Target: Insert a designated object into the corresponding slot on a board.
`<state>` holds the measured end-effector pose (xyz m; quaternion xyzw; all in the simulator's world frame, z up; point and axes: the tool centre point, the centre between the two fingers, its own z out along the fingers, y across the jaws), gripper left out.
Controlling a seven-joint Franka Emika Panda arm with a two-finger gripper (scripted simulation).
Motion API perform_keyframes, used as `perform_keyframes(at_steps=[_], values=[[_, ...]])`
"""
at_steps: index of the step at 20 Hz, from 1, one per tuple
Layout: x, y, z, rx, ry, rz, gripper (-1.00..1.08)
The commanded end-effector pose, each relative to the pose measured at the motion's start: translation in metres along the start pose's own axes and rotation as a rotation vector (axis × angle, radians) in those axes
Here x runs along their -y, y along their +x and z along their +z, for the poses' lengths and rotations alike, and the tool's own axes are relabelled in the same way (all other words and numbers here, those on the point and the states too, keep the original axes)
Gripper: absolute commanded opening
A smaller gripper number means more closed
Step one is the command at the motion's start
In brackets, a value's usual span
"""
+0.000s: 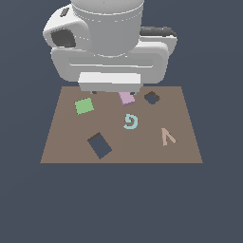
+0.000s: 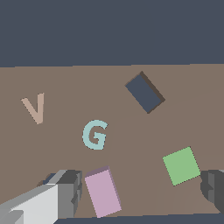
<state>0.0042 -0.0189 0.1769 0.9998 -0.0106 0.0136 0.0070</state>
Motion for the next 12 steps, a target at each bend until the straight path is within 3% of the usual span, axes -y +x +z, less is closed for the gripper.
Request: perform_keyframes(at_steps=[1, 12], values=[[0.000, 0.000, 0.000, 0.000, 0.000, 0.000, 1.00], [0.010, -0.020, 0.026, 0.005, 0.004, -0.069, 1.00]])
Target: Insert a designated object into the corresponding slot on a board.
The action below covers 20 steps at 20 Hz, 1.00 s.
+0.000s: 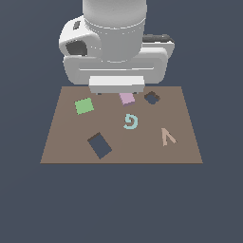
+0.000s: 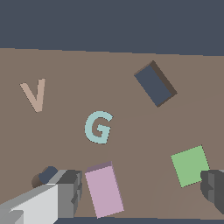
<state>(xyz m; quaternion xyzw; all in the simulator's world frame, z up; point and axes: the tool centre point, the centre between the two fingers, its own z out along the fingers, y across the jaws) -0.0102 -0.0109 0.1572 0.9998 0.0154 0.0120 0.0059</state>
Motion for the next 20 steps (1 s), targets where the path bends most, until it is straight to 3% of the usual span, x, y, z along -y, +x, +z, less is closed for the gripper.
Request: perform_keyframes(at_steps=[1, 12, 20], values=[[0.005, -0.009, 0.011, 0.003, 0.002, -0.030, 1.00], [0.028, -0.063, 0.079, 0.017, 0.013, -0.209, 1.00], [0.032, -0.082, 0.103, 0.021, 0.016, -0.270, 1.00]])
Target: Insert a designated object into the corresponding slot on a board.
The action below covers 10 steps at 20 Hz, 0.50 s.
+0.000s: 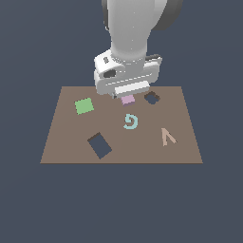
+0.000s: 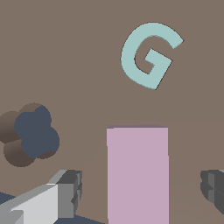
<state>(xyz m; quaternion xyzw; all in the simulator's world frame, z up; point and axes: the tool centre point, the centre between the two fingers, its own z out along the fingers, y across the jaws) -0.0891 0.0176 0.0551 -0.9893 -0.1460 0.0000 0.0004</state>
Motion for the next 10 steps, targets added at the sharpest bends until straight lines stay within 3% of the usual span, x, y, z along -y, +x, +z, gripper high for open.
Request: perform_keyframes(at_steps=[1, 10], values=[[0.001, -0.002, 0.004, 0.000, 0.000, -0.011, 1.00], [0.001, -0.003, 0.015, 0.000, 0.000, -0.011, 1.00]])
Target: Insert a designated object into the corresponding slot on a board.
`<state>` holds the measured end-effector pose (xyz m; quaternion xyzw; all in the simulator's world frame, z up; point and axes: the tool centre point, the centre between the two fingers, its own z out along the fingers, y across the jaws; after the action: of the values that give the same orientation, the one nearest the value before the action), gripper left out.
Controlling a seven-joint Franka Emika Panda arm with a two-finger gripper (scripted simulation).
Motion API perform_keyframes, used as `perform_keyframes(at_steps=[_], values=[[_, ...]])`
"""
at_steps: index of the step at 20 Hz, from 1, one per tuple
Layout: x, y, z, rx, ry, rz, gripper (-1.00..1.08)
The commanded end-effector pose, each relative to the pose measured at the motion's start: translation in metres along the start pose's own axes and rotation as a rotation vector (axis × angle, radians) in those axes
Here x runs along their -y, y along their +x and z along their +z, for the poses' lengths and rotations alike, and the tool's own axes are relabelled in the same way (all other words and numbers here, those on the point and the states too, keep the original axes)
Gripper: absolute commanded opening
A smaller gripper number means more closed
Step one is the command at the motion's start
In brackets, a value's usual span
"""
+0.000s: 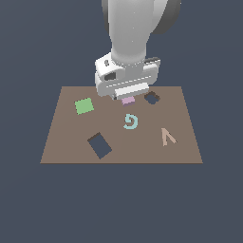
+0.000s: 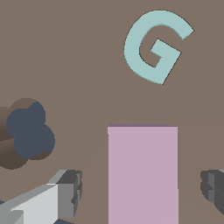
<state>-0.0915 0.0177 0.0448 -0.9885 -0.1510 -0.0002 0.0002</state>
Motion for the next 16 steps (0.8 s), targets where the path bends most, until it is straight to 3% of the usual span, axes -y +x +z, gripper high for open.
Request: perform_keyframes(at_steps=[1, 6, 7, 16], values=[[0.0001, -0.0006, 0.0075, 0.001, 0.000, -0.001, 1.00], [0.0000, -0.0010, 0.0149, 0.001, 0.000, -0.002, 1.00], [0.0000, -0.0010, 0.0149, 0.001, 0.000, -0.002, -1.00], [0.0000, -0.0010, 0.0149, 0.001, 0.000, -0.002, -1.00]])
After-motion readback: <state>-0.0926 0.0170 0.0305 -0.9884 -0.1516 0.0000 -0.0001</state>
